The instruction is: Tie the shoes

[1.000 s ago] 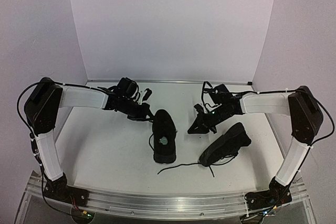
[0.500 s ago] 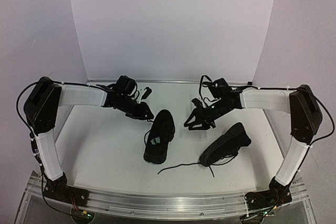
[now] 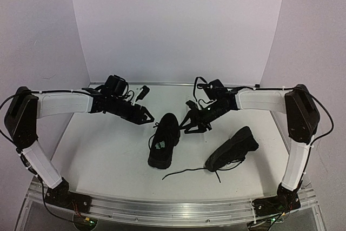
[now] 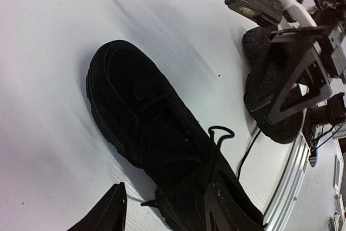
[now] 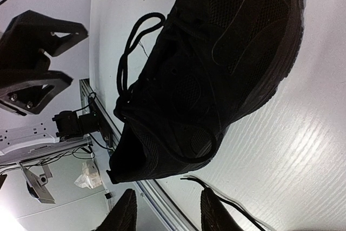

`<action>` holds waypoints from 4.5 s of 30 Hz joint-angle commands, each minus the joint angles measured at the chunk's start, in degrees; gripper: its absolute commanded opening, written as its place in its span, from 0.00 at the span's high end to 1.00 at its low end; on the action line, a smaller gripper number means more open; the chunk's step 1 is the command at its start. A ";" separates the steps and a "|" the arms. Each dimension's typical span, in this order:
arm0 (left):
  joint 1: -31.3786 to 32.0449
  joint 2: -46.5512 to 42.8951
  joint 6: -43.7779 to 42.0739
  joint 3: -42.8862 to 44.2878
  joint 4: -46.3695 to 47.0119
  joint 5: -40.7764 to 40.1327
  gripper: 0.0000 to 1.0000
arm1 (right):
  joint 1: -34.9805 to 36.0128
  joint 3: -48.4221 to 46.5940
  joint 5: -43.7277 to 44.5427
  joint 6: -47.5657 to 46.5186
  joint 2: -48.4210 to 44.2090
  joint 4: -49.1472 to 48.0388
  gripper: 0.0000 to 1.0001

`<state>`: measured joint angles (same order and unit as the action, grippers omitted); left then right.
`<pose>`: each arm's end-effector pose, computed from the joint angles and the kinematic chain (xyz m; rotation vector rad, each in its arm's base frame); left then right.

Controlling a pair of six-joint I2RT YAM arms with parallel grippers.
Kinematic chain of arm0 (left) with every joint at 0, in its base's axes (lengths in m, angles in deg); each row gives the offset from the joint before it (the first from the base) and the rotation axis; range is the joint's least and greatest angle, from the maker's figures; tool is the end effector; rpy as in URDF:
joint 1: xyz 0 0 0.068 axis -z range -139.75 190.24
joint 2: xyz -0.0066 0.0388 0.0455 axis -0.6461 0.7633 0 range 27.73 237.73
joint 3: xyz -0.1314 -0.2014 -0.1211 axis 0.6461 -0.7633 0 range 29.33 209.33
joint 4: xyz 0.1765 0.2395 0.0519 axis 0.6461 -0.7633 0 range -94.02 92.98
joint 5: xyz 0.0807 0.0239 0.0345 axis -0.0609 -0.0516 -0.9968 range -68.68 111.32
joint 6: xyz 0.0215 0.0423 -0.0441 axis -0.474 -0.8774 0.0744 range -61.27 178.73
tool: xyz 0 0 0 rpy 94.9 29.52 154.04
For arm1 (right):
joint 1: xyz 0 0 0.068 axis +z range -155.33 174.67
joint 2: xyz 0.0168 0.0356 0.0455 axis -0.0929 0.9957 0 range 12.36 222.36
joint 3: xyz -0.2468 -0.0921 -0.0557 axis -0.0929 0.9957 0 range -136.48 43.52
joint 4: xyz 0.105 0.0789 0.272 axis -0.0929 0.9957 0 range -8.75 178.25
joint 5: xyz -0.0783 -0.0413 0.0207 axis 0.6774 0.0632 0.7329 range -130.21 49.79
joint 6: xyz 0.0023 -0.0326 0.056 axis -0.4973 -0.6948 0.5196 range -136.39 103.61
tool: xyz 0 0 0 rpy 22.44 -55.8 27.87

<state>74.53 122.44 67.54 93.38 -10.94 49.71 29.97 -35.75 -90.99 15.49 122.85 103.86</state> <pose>0.3203 -0.2476 0.1945 0.7821 2.3003 -0.9400 0.3454 0.2927 0.1737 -0.4959 2.6704 1.5461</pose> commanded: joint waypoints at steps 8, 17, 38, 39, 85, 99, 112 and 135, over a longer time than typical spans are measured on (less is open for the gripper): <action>-0.45 0.06 -19.54 -2.08 -3.06 11.02 0.55 | 0.12 -1.53 -1.67 -0.21 1.12 0.03 0.63; -0.36 2.83 -22.92 -1.42 -5.55 12.33 0.56 | 0.65 -5.06 1.50 -1.06 6.38 0.14 0.69; 1.11 4.62 -20.97 -1.65 -3.45 12.64 0.58 | 4.82 -10.04 -0.26 -3.67 10.34 1.00 0.68; 1.16 4.82 -20.79 -1.58 -3.40 12.64 0.58 | 4.90 -10.06 -0.43 -3.67 10.41 1.08 0.68; -4.03 4.95 -12.57 7.49 -0.26 11.19 0.51 | 1.88 -8.98 2.45 -2.45 5.49 3.31 1.00; -3.68 11.75 -35.42 15.15 -12.24 3.61 0.48 | 1.90 -9.48 2.09 -1.78 6.17 3.65 1.00; 2.52 15.58 -41.61 17.70 -9.91 -5.77 0.47 | 1.90 -9.86 1.91 -1.30 6.84 3.71 1.00; 6.00 13.19 -48.09 19.18 -13.46 -8.52 0.91 | 1.93 -9.70 1.53 -1.72 7.07 3.76 1.00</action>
<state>80.56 137.75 20.86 110.39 -22.47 41.75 31.62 -44.03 -88.96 13.90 129.58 107.71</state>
